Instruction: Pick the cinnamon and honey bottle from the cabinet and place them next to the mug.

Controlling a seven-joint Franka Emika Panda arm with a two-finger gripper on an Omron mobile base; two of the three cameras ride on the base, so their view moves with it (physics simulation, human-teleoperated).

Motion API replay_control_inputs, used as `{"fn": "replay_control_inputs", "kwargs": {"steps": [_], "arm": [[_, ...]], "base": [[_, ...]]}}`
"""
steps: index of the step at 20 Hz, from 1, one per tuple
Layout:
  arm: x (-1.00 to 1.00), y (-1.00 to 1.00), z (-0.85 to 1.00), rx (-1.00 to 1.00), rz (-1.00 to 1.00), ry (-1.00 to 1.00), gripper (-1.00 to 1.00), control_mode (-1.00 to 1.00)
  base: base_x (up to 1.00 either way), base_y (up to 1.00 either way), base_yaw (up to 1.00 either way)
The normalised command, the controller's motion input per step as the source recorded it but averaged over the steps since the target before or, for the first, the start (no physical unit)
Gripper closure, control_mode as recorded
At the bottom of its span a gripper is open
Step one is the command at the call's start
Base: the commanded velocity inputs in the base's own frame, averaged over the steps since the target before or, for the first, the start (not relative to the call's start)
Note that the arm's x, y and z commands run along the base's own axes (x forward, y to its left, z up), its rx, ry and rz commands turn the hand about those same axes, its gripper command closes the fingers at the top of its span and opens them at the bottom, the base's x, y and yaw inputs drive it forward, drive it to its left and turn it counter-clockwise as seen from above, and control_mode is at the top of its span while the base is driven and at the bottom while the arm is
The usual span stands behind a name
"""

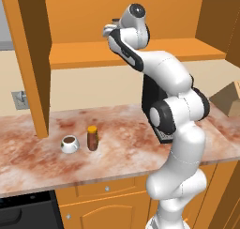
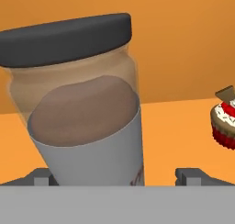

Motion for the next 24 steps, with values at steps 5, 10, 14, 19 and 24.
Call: {"fn": "replay_control_inputs", "kwargs": {"steps": [5,10,14,19,24], "arm": [[0.0,0.0,0.0,0.0,0.0,0.0,1.0,-1.0],[0.0,0.0,0.0,0.0,0.0,0.0,1.0,-1.0],[-0.21,0.04,0.0,0.0,0.01,0.0,1.0,-1.0],[-0.93,0.1,0.0,0.0,0.01,-0.01,1.0,-1.0],[-1.0,0.14,-0.06,0.0,0.05,0.0,1.0,-1.0]], "base": [[0.0,0.0,0.0],[0.0,0.0,0.0],[0.0,0.0,0.0],[0.0,0.0,0.0],[0.0,0.0,0.0]]}}
